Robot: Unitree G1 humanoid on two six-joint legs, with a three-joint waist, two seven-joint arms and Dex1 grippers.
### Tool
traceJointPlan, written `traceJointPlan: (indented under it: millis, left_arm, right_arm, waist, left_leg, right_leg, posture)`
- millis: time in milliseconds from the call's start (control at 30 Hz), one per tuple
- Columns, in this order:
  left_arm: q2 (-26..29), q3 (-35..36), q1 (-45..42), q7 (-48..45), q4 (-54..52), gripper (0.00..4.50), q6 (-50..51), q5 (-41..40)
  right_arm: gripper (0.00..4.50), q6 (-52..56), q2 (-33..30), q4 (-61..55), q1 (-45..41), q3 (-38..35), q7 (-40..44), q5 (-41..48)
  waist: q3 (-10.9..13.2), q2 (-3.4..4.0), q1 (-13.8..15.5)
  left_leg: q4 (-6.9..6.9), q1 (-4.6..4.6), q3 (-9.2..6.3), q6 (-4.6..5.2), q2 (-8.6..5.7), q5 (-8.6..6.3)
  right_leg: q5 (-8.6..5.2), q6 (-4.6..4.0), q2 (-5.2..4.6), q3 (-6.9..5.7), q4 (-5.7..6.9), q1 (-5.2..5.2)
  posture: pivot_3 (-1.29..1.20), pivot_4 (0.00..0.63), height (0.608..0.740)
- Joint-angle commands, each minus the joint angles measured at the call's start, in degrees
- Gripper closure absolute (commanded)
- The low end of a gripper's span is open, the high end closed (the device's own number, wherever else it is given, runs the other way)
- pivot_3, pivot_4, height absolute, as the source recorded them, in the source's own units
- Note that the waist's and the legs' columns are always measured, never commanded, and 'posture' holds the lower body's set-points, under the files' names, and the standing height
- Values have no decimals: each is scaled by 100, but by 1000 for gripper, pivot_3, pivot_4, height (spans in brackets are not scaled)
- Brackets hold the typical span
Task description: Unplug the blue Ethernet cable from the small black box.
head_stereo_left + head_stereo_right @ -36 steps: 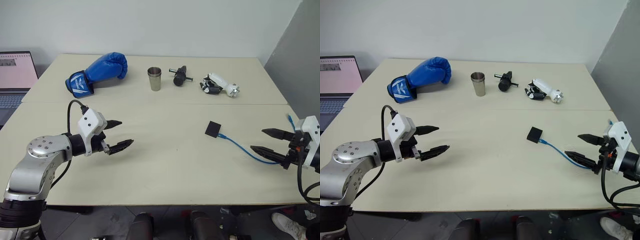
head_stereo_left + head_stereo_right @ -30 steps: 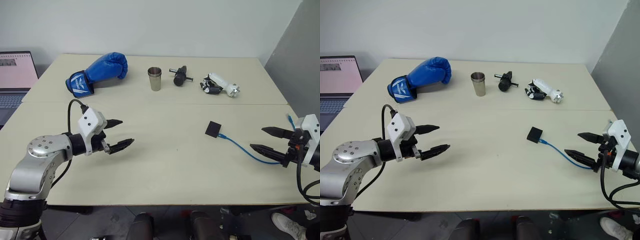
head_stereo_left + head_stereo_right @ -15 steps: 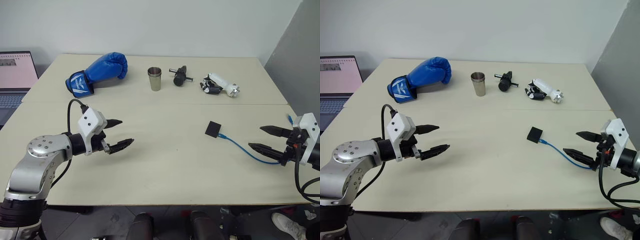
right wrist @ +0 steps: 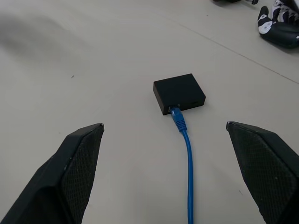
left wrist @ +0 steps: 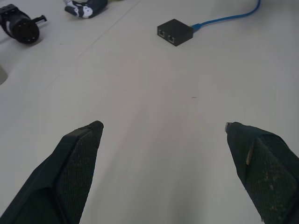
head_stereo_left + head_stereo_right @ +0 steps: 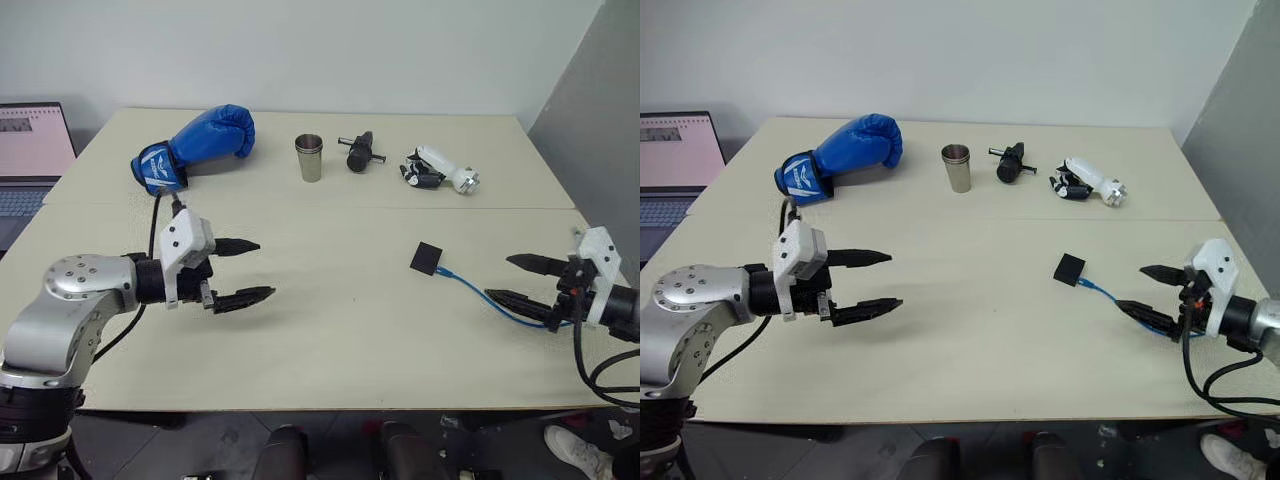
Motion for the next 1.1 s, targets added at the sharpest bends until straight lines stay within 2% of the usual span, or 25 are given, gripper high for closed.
traceJointPlan:
  millis: [33,300,467,667,767,1000,1100]
  left_arm:
    - [56,-363,-425,-247,-297,1,75,-92]
    - [-183,-786,-584,-253,-493,1,114,-58]
    - [-203,-857,-448,-262,-472,1,-13,41]
    - [-186,-844,-338,-256,-477,1,-113,95]
    - [-155,-794,-275,-269,-480,0,-139,89]
    - [-184,-779,-241,-234,-468,0,-148,86]
    - [-217,-754,-223,-195,-437,0,-100,42]
  right_arm:
    - [55,175,2,145,-648,811,-205,-492]
    - [55,-375,461,1879,-1886,2074,-50,-1549]
    - [55,-906,888,3099,-2614,2381,66,-1973]
    - [55,-1315,1282,4002,-3083,2561,212,-2291]
    - [502,-1383,1356,4271,-3224,2575,300,-2392]
    - [2091,-1632,1320,4570,-3366,2648,538,-2670]
    - [2931,-1828,1320,4516,-3344,2631,529,-2764]
  waist:
    - [1,1,-11]
    - [4,4,-11]
    - [9,10,-11]
    - [9,12,-14]
    - [9,12,-19]
    - [9,12,-17]
    - [9,12,-16]
  left_leg:
    - [2,3,3,0,0,0]
    - [13,-8,17,0,-3,0]
    - [14,-13,21,1,-2,0]
    - [15,-11,24,1,1,0]
    - [18,-9,27,1,1,0]
    - [18,-7,27,1,2,0]
    - [18,-7,27,1,1,0]
  right_leg:
    - [1,4,1,0,0,2]
    - [6,5,1,7,0,-12]
    - [6,4,1,8,2,-19]
    - [7,3,3,10,7,-21]
    - [7,4,2,13,7,-19]
    - [8,4,2,12,12,-19]
    - [8,4,2,12,12,-18]
  posture:
    - [0,150,740]
    - [0,150,740]
    - [0,150,740]
    - [0,150,740]
    - [0,150,740]
    - [0,150,740]
    - [0,150,740]
